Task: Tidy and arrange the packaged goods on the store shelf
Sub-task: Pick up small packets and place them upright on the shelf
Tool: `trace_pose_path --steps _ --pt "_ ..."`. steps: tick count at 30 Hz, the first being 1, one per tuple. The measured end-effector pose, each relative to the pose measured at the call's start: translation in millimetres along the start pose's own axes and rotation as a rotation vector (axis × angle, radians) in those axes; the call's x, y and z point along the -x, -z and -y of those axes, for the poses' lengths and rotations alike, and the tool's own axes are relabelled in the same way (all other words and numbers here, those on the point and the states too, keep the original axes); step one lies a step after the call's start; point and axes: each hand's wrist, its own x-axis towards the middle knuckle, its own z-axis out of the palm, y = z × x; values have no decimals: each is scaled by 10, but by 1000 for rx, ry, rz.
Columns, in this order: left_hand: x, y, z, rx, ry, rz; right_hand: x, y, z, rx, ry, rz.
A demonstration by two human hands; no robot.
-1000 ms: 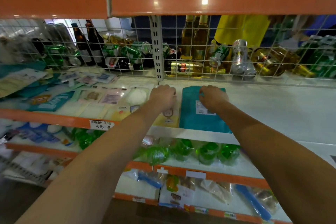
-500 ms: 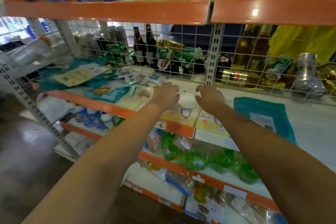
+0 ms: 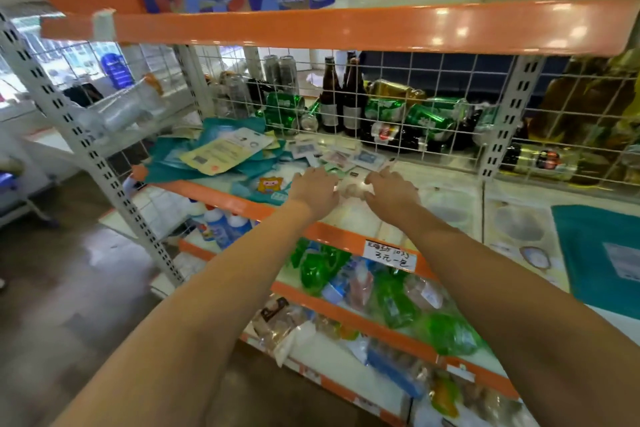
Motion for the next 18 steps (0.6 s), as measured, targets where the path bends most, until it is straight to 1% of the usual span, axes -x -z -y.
trace_pose_path --steps 8,13,18 --pt "-239 -178 508 -6 72 -1 -590 -201 303 25 41 42" --pt "-620 -237 747 18 125 33 -1034 -253 373 -9 42 51" --pt "-1007 -239 877 7 157 46 -1378 -268 407 45 84 33"
